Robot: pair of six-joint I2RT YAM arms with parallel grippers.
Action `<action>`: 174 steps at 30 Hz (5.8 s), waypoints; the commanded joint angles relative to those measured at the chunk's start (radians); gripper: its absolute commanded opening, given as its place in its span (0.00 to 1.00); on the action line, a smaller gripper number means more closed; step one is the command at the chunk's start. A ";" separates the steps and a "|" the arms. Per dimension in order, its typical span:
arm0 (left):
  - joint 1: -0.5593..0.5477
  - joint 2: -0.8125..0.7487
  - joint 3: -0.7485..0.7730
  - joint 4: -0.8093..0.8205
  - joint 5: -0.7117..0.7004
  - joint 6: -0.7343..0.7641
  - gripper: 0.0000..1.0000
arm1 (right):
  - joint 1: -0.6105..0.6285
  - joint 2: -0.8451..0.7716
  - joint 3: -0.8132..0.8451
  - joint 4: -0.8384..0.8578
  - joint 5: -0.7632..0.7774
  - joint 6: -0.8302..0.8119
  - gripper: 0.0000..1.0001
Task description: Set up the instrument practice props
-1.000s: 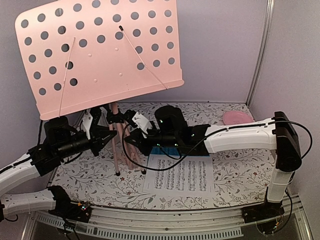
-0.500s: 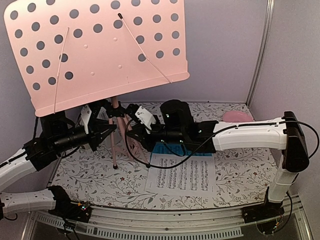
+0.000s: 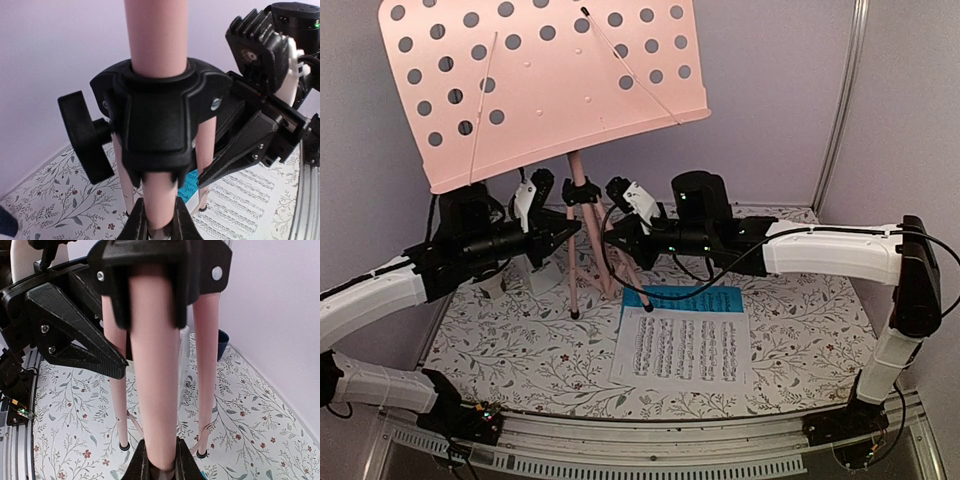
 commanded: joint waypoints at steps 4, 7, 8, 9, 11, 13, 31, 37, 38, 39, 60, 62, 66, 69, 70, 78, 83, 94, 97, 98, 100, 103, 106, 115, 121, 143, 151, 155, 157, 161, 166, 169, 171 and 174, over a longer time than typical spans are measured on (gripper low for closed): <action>0.150 0.197 0.194 0.186 -0.054 0.008 0.00 | -0.321 -0.149 0.014 0.052 0.097 0.021 0.00; 0.160 0.294 0.256 0.235 -0.041 0.017 0.00 | -0.386 -0.132 0.015 0.066 0.079 0.004 0.00; 0.164 0.325 0.279 0.247 -0.038 0.016 0.00 | -0.404 -0.123 0.014 0.073 0.074 -0.006 0.00; 0.169 0.357 0.301 0.258 -0.031 0.016 0.00 | -0.421 -0.113 0.016 0.081 0.067 -0.012 0.00; 0.174 0.421 0.353 0.262 -0.024 0.024 0.00 | -0.458 -0.084 0.019 0.092 0.049 -0.027 0.00; 0.177 0.477 0.400 0.265 -0.019 0.035 0.00 | -0.493 -0.055 0.023 0.110 0.040 -0.041 0.00; 0.265 0.776 0.695 0.180 0.002 0.111 0.00 | -0.705 0.144 0.074 0.203 -0.044 -0.106 0.00; 0.266 0.833 0.741 0.179 0.060 0.081 0.00 | -0.713 0.208 0.103 0.210 -0.132 -0.067 0.00; 0.265 0.844 0.744 0.181 0.062 0.076 0.00 | -0.712 0.220 0.110 0.210 -0.153 -0.060 0.00; 0.264 0.858 0.748 0.180 0.064 0.071 0.00 | -0.710 0.233 0.119 0.207 -0.167 -0.053 0.00; 0.204 1.023 0.842 0.189 0.113 0.020 0.10 | -0.715 0.294 0.069 0.251 -0.274 -0.062 0.00; 0.199 1.031 0.853 0.184 0.111 0.022 0.12 | -0.715 0.296 0.070 0.253 -0.289 -0.061 0.00; 0.197 1.049 0.884 0.169 0.116 0.022 0.15 | -0.715 0.299 0.085 0.255 -0.318 -0.061 0.01; 0.197 1.069 0.916 0.143 0.122 0.027 0.16 | -0.715 0.305 0.099 0.252 -0.337 -0.055 0.04; 0.197 1.075 0.924 0.133 0.123 0.029 0.17 | -0.715 0.307 0.102 0.250 -0.342 -0.053 0.05; 0.197 1.073 0.919 0.127 0.146 0.031 0.28 | -0.715 0.306 0.105 0.246 -0.380 -0.052 0.22; 0.197 1.067 0.911 0.130 0.179 0.032 0.38 | -0.715 0.300 0.105 0.248 -0.402 -0.053 0.23; 0.184 1.036 0.819 0.200 0.230 0.036 0.39 | -0.638 0.271 0.079 0.232 -0.313 -0.212 0.00; 0.178 1.018 0.788 0.203 0.295 0.048 0.47 | -0.637 0.266 0.073 0.228 -0.287 -0.203 0.00; 0.175 1.008 0.768 0.213 0.312 0.047 0.51 | -0.634 0.261 0.068 0.229 -0.284 -0.200 0.00; 0.163 0.988 0.717 0.257 0.336 0.046 0.58 | -0.625 0.252 0.049 0.242 -0.272 -0.199 0.00; 0.135 0.985 0.674 0.281 0.323 0.051 0.66 | -0.615 0.246 0.034 0.256 -0.264 -0.187 0.00; 0.111 1.004 0.646 0.302 0.300 0.042 0.67 | -0.611 0.246 0.026 0.256 -0.258 -0.174 0.00; 0.035 1.119 0.661 0.348 0.246 0.015 0.74 | -0.609 0.241 0.015 0.248 -0.238 -0.153 0.00; 0.016 1.224 0.744 0.344 0.188 -0.012 0.73 | -0.609 0.244 0.017 0.249 -0.247 -0.147 0.00; -0.010 1.401 1.022 0.132 0.185 0.039 0.14 | -0.609 0.261 0.062 0.213 -0.288 -0.138 0.07; 0.004 1.332 0.920 0.148 0.216 0.069 0.00 | -0.609 0.226 0.037 0.208 -0.347 -0.129 0.38; 0.011 1.320 0.915 0.144 0.232 0.073 0.00 | -0.611 0.192 -0.003 0.204 -0.373 -0.120 0.69; 0.013 1.317 0.920 0.138 0.238 0.073 0.00 | -0.615 0.167 -0.032 0.200 -0.389 -0.101 0.76; 0.014 1.309 0.919 0.130 0.241 0.080 0.00 | -0.623 0.131 -0.104 0.198 -0.428 -0.078 0.93; 0.017 1.301 0.907 0.129 0.241 0.084 0.00 | -0.627 0.173 -0.134 0.170 -0.438 -0.066 0.93; 0.017 1.295 0.896 0.137 0.244 0.082 0.00 | -0.629 0.209 -0.127 0.158 -0.437 -0.067 0.91; 0.019 1.293 0.891 0.143 0.246 0.081 0.00 | -0.631 0.235 -0.109 0.148 -0.427 -0.068 0.89; 0.019 1.293 0.888 0.144 0.249 0.079 0.02 | -0.635 0.275 -0.083 0.127 -0.444 -0.074 0.85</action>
